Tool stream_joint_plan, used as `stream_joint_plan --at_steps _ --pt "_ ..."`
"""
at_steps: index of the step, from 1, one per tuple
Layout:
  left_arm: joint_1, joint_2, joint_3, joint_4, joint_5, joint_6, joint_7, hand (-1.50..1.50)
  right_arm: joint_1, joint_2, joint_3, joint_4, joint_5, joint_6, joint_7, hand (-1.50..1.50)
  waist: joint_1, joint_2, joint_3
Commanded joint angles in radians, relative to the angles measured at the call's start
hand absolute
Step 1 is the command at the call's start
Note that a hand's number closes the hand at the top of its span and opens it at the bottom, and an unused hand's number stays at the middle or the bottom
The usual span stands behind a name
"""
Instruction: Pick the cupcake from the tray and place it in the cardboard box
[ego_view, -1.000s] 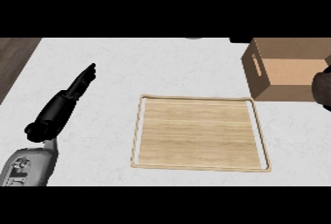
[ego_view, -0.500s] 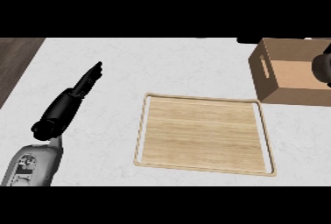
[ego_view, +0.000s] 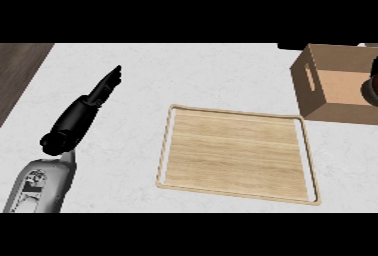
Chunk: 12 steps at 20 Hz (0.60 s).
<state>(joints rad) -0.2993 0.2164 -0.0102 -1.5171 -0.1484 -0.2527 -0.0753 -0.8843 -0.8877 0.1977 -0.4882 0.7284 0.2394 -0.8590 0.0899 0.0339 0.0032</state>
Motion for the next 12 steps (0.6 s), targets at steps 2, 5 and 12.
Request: stream_joint_plan --at_steps 2,5,12 --pt "0.002 0.006 -0.001 -0.024 0.006 -0.012 0.018 0.00 0.001 0.013 0.078 0.121 0.086 0.011 -0.150 -1.50 0.011 0.002 0.003" --pt "0.002 -0.016 -0.007 0.023 -0.017 0.017 -0.032 0.00 -0.042 0.006 0.087 0.141 0.076 0.062 -0.257 -1.50 -0.002 0.006 0.002" --pt "0.001 -0.015 -0.005 0.001 -0.005 0.007 0.003 0.00 -0.081 0.135 -0.129 0.223 -0.228 0.239 -0.282 -1.50 -0.002 0.000 0.007"
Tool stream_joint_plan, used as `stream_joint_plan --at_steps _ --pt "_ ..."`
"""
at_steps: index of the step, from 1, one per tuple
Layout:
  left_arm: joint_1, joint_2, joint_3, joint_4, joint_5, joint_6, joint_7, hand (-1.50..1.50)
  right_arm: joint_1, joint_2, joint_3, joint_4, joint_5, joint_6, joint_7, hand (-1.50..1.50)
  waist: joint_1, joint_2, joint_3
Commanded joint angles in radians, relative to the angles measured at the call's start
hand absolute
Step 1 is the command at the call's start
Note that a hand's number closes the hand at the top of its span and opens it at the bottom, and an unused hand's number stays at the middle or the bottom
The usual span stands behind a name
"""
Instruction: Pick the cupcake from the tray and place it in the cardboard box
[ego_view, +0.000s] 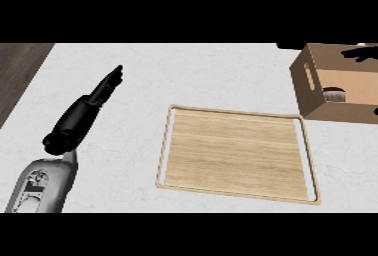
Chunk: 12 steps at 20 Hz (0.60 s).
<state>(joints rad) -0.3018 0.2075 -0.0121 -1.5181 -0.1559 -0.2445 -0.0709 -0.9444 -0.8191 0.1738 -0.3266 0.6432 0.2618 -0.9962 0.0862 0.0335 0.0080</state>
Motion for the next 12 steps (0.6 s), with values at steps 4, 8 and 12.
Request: stream_joint_plan --at_steps 4,8,12 --pt "0.006 0.006 0.010 0.007 0.007 -0.005 -0.002 0.00 -0.045 0.085 -0.219 0.150 -0.295 0.375 -0.028 -1.50 -0.008 -0.002 0.000" --pt "-0.003 -0.004 -0.004 -0.002 -0.008 0.007 -0.004 0.00 -0.091 0.048 -0.295 0.227 -0.381 0.462 0.111 -1.50 -0.003 0.006 0.000" --pt "0.014 0.000 0.008 -0.011 0.006 0.001 -0.004 0.00 -0.115 -0.020 -0.362 0.262 -0.452 0.518 0.198 -1.50 0.008 0.011 0.003"
